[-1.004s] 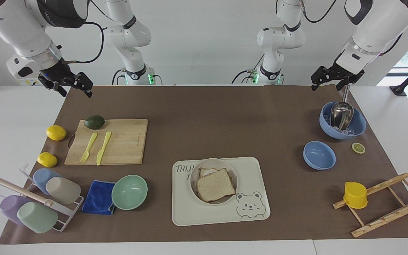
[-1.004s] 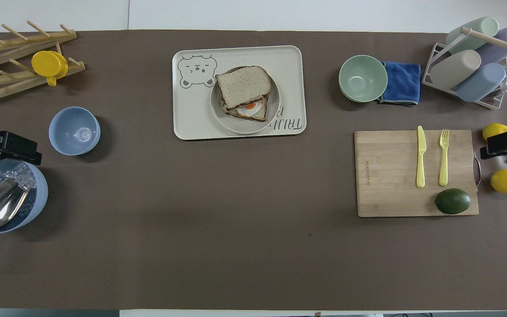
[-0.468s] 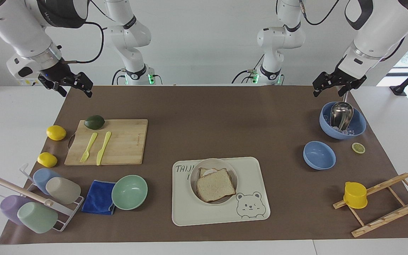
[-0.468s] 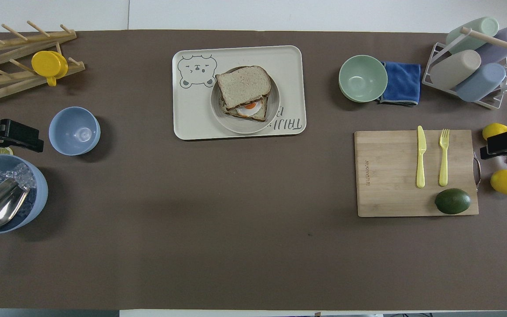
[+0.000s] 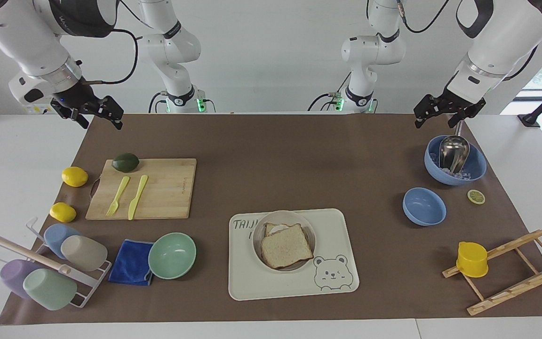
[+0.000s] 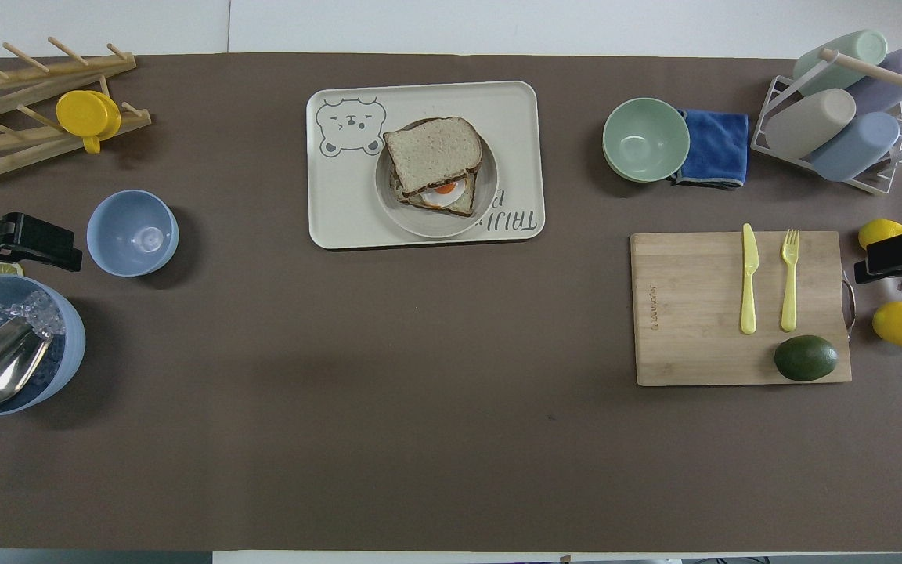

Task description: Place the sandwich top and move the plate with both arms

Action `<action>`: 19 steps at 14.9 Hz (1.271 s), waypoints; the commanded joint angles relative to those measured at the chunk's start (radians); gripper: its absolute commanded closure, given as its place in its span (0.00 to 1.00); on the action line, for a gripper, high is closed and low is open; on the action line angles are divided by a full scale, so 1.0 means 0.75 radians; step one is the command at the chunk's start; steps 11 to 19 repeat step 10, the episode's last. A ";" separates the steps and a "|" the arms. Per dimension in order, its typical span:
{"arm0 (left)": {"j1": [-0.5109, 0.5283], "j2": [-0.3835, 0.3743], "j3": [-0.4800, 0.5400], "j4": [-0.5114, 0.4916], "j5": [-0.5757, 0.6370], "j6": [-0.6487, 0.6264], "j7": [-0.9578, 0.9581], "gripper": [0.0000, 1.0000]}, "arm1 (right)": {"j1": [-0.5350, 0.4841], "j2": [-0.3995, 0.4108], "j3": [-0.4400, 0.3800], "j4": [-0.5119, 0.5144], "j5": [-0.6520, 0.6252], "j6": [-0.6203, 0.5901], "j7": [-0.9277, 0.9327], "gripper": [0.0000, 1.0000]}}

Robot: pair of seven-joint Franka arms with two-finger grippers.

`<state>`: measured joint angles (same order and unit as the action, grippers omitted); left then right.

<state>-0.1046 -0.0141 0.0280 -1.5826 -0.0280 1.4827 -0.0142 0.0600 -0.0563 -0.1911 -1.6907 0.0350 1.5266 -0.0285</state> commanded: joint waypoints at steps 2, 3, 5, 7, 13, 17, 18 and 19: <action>-0.043 -0.012 0.036 0.001 0.023 0.003 0.003 0.00 | -0.004 -0.027 0.003 -0.022 0.000 -0.013 -0.019 0.00; -0.037 -0.010 0.034 0.001 0.023 0.003 0.003 0.00 | -0.004 -0.027 0.003 -0.022 0.000 -0.013 -0.019 0.00; -0.018 -0.018 0.028 0.001 0.023 0.001 0.009 0.00 | -0.002 -0.027 0.003 -0.024 0.000 -0.013 -0.019 0.00; -0.020 -0.020 0.028 0.001 0.023 -0.001 0.011 0.00 | -0.004 -0.025 0.003 -0.024 0.000 -0.013 -0.019 0.00; -0.018 -0.020 0.030 0.001 0.023 0.001 0.011 0.00 | -0.004 -0.027 0.003 -0.024 0.000 -0.013 -0.019 0.00; -0.018 -0.020 0.030 0.001 0.023 0.001 0.011 0.00 | -0.004 -0.027 0.003 -0.024 0.000 -0.013 -0.019 0.00; -0.018 -0.020 0.030 0.001 0.023 0.001 0.011 0.00 | -0.004 -0.027 0.003 -0.024 0.000 -0.013 -0.019 0.00; -0.018 -0.020 0.030 0.001 0.023 0.001 0.011 0.00 | -0.004 -0.027 0.003 -0.024 0.000 -0.013 -0.019 0.00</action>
